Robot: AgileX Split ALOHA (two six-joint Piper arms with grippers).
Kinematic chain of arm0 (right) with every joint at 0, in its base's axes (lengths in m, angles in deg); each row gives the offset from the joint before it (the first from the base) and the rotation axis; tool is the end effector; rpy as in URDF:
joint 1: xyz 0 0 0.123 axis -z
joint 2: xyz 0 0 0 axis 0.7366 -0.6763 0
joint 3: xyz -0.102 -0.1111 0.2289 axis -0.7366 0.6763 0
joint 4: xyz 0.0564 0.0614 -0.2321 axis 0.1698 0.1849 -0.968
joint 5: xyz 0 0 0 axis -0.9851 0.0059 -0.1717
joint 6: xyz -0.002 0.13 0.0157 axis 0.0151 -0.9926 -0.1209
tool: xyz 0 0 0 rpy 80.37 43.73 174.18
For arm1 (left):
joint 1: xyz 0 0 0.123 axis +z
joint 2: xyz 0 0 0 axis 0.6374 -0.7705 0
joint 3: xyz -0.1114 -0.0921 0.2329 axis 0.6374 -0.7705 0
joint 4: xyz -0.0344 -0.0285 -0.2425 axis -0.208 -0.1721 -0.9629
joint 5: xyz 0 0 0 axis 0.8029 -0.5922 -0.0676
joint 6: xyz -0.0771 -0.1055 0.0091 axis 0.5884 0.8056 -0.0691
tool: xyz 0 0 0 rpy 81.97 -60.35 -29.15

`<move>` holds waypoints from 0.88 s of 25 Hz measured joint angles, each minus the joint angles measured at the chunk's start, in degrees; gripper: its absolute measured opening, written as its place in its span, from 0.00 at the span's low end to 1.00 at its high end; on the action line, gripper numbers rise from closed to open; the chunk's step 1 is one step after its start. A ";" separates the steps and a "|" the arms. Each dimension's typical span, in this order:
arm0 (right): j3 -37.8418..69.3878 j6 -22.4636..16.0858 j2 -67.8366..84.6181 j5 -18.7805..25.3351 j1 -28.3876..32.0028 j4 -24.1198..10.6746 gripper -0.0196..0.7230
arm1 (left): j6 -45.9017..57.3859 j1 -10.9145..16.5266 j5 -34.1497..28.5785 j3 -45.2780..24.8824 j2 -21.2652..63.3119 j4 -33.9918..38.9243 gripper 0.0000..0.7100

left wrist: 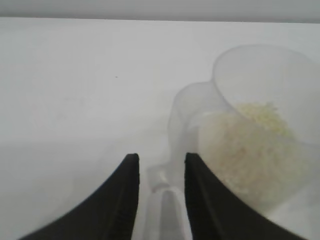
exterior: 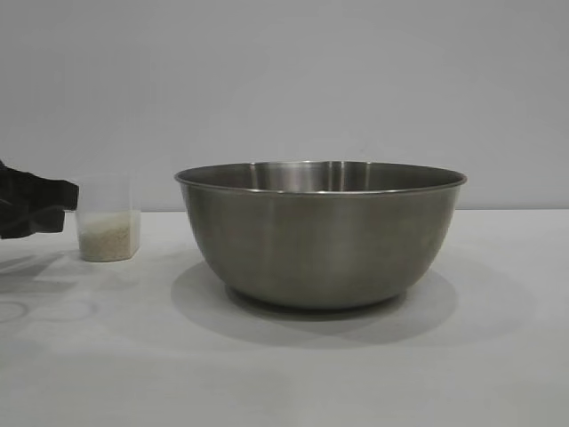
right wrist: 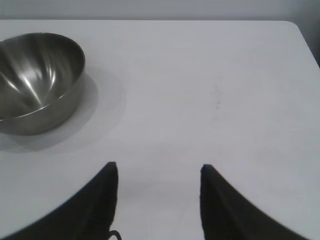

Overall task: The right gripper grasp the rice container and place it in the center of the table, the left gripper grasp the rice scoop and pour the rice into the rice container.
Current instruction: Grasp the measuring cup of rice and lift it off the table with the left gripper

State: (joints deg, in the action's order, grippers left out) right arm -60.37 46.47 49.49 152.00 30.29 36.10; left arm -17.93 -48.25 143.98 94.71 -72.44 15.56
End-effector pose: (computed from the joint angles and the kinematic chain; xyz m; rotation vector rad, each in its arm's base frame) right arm 0.0323 -0.0053 0.2469 -0.1305 2.1084 0.1278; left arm 0.3491 -0.0553 0.0488 0.0363 1.8932 -0.2041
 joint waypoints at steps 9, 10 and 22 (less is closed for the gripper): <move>0.00 0.00 0.00 0.00 0.00 0.00 0.51 | 0.00 0.00 0.00 5.21 -0.72 1.50 0.30; 0.00 0.00 0.00 0.00 0.00 0.00 0.51 | 0.00 0.00 -0.10 5.69 -0.72 1.92 0.30; 0.00 0.00 0.00 0.00 0.00 0.00 0.51 | 0.00 0.00 -0.67 9.93 2.08 9.09 0.00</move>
State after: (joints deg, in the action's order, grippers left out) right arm -60.37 46.47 49.49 152.00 30.29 36.10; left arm -17.93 -48.25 143.31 104.64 -70.36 24.64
